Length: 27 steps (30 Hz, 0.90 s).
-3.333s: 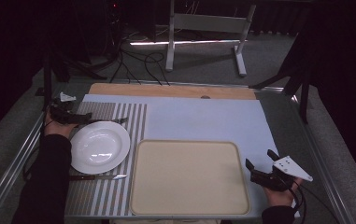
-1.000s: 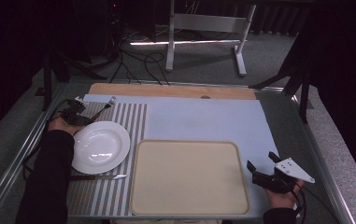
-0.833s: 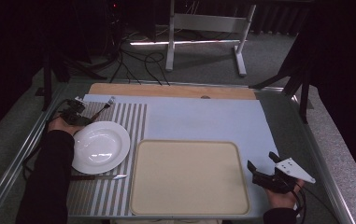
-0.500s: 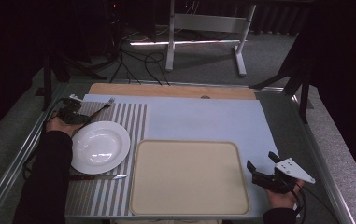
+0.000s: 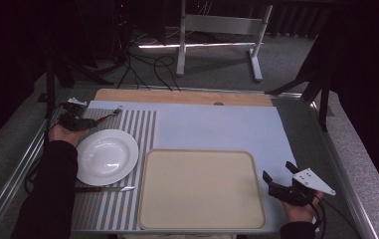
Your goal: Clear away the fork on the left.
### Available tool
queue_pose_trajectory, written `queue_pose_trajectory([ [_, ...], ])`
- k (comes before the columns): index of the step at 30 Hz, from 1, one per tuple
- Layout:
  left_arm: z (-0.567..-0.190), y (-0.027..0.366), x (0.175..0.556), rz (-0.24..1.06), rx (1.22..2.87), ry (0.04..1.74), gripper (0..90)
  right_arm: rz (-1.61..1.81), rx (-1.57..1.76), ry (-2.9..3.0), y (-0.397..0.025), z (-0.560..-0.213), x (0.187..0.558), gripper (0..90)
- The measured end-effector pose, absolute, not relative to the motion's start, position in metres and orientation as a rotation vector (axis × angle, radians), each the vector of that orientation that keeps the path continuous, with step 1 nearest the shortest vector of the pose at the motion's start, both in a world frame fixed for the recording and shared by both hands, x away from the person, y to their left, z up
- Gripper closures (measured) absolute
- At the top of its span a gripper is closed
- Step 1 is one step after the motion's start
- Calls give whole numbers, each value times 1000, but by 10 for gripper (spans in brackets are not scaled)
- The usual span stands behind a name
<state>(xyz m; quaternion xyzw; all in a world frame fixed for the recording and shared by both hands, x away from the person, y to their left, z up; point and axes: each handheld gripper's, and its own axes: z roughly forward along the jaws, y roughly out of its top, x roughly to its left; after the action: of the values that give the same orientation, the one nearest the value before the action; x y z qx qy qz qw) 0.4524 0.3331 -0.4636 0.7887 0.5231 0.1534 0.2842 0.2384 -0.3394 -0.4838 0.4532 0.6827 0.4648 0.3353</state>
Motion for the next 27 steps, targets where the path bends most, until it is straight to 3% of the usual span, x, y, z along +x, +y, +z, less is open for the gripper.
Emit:
queue_pose_trajectory([
  [27,-425,315,412,511,2014,1296,764,1221,1175,1791,-336,-484,242,93],
])
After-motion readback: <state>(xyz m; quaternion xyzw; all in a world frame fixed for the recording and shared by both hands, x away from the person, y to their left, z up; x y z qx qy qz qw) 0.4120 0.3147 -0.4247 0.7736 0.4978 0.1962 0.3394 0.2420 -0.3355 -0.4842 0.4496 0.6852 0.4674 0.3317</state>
